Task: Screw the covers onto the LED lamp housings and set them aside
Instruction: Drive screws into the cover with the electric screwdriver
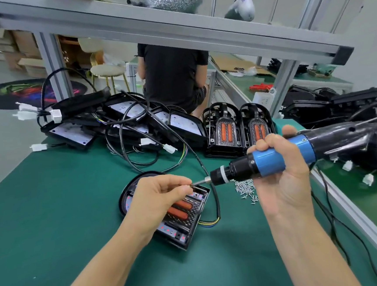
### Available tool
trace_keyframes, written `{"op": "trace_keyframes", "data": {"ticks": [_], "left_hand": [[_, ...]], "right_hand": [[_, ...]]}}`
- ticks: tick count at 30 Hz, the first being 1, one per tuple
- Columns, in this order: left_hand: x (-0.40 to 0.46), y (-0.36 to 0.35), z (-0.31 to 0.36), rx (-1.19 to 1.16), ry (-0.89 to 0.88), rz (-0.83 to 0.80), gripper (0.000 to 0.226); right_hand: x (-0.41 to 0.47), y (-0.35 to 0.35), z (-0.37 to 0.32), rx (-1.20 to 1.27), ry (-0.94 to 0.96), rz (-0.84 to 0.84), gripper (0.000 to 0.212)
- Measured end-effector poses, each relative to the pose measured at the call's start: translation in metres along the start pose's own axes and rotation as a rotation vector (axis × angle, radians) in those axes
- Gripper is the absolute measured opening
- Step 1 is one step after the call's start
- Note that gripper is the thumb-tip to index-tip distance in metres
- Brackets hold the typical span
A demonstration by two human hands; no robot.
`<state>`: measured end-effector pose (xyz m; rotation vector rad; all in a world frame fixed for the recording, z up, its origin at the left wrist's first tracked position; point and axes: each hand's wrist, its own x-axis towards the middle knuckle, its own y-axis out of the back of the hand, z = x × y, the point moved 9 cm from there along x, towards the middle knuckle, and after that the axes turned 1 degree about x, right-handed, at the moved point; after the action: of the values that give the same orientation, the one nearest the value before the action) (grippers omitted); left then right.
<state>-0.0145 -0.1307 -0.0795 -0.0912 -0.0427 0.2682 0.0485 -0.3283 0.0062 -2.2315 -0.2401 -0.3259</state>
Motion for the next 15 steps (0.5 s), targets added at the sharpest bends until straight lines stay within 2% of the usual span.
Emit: {"op": "trace_keyframes", "data": {"ticks": [6, 15], "left_hand": [[0.006, 0.006, -0.002, 0.146, -0.044, 0.056, 0.017], [0.011, -0.001, -0.010, 0.545, -0.179, 0.096, 0.023]], "right_hand": [[0.004, 0.006, 0.006, -0.173, 0.049, -0.004, 0.033], [0.003, 0.006, 0.017, -0.345, 0.089, -0.030, 0.032]]}}
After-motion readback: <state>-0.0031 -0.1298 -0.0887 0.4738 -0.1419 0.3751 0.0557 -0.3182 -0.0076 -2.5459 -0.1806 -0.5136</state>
